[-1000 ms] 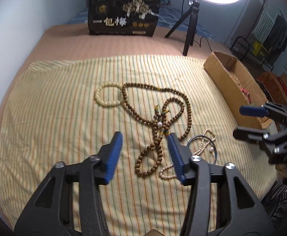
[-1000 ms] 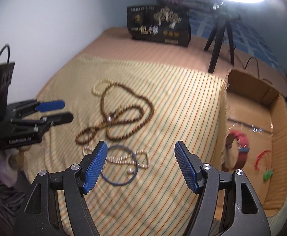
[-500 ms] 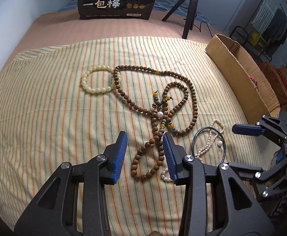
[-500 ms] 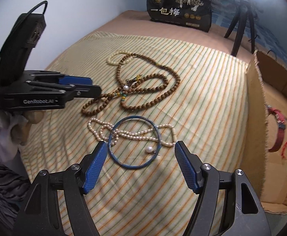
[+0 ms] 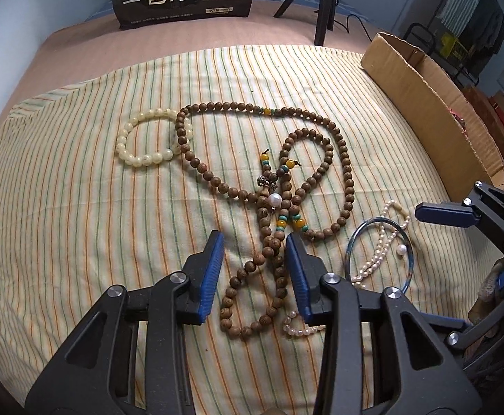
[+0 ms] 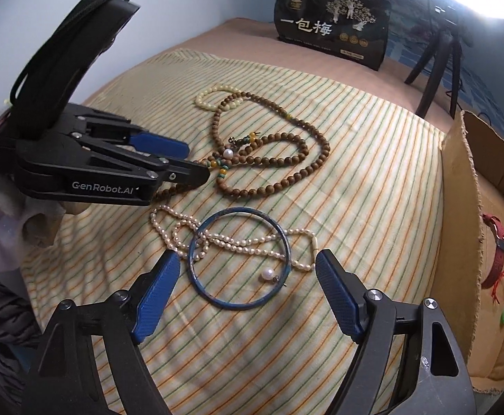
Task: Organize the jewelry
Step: 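Grasp the brown bead necklace with the left tool while the right tool grasps the blue bangle, then lift the bead necklace and blue bangle and carry both over the box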
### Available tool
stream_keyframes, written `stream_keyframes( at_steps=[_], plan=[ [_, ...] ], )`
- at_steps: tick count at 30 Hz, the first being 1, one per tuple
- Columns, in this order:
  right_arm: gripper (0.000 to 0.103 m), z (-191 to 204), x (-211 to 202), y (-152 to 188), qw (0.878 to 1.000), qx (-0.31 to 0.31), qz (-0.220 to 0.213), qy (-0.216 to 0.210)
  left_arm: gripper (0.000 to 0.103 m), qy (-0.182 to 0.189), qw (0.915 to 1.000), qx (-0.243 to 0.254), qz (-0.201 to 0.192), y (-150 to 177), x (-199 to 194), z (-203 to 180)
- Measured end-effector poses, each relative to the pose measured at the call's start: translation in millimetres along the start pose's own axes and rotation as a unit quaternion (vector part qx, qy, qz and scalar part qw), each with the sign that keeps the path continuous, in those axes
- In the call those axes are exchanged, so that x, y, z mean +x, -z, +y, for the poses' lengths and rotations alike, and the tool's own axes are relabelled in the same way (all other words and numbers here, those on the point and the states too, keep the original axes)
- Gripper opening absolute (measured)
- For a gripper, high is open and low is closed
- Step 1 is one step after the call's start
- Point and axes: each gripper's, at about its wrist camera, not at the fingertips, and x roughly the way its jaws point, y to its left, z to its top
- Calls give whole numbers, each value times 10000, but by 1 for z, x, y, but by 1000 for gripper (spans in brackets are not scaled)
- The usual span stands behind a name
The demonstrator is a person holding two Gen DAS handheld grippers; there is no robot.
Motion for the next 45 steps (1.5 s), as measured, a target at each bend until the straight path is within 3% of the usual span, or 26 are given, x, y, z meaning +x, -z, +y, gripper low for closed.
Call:
stream_keyframes(
  at_steps=[4, 15, 26, 29, 35, 45],
  plan=[
    [81, 3, 5, -1, 10000, -67, 36, 29, 22, -26, 10000, -44, 3, -1, 2, 4],
    [81, 12, 15, -2, 9992, -322, 164, 194, 11, -65, 9999, -77, -17, -3, 3, 6],
    [80, 17, 22, 0, 9970, -602, 281, 397, 7, -53, 9999, -103, -25, -4, 4, 5],
    [71, 16, 21, -1, 9975, -556, 303, 319, 6, -46, 9999, -111, -29, -4, 3, 5],
    [71, 14, 19, 0, 9979, -517, 298, 270, 5, -19, 9999, -141, -68, -5, -1, 6],
    [71, 7, -10, -6, 9991, -347, -35, 253, 5, 150, 9976, -399, -544, -15, -41, 11]
  ],
)
